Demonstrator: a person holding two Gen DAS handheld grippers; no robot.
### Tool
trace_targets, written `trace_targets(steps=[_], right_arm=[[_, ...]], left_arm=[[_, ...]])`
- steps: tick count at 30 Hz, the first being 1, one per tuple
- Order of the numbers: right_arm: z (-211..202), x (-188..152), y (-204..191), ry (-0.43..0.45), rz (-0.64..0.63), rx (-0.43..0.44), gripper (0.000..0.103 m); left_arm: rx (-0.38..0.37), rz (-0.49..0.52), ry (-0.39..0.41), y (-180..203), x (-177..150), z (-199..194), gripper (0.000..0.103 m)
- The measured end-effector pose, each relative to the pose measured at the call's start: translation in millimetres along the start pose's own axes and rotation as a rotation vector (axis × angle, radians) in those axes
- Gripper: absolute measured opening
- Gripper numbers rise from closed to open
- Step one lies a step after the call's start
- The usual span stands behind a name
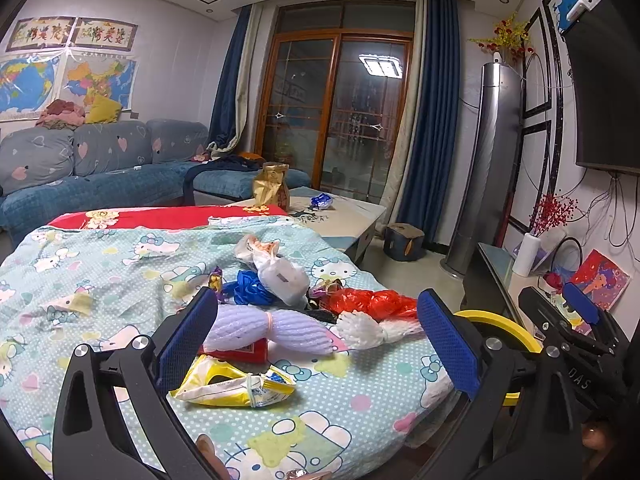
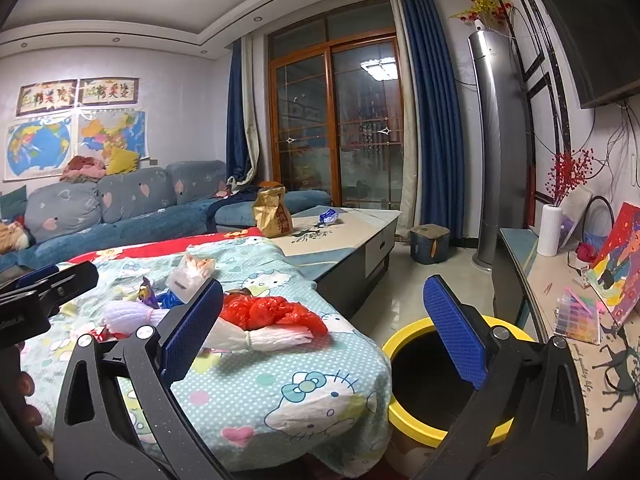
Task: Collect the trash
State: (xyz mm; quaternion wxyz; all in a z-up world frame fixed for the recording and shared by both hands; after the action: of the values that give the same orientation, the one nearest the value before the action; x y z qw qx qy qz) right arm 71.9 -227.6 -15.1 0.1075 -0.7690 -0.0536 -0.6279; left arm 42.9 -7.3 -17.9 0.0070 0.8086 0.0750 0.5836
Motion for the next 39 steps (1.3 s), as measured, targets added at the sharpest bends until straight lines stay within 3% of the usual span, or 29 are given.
trace_targets(steps=[39], right_arm=[[2,-5,2,-0.020,-0.004,-0.001,0.092]], left_arm=[[-0.033,0.005,-0.016,13,-5,-2,0.097]])
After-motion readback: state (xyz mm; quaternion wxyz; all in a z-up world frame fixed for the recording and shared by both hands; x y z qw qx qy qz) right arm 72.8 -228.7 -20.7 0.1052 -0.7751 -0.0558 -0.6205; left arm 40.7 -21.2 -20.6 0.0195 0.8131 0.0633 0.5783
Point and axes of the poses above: each gripper's, at about its wrist camera, not at the fingertips, and z roughly the way its jaws point, y to its right, x to its top, the point moved 5 cm from there along z, roughly the way its jaws point, and after that the axes turned 5 degrees about x, right-handed, at the moved point
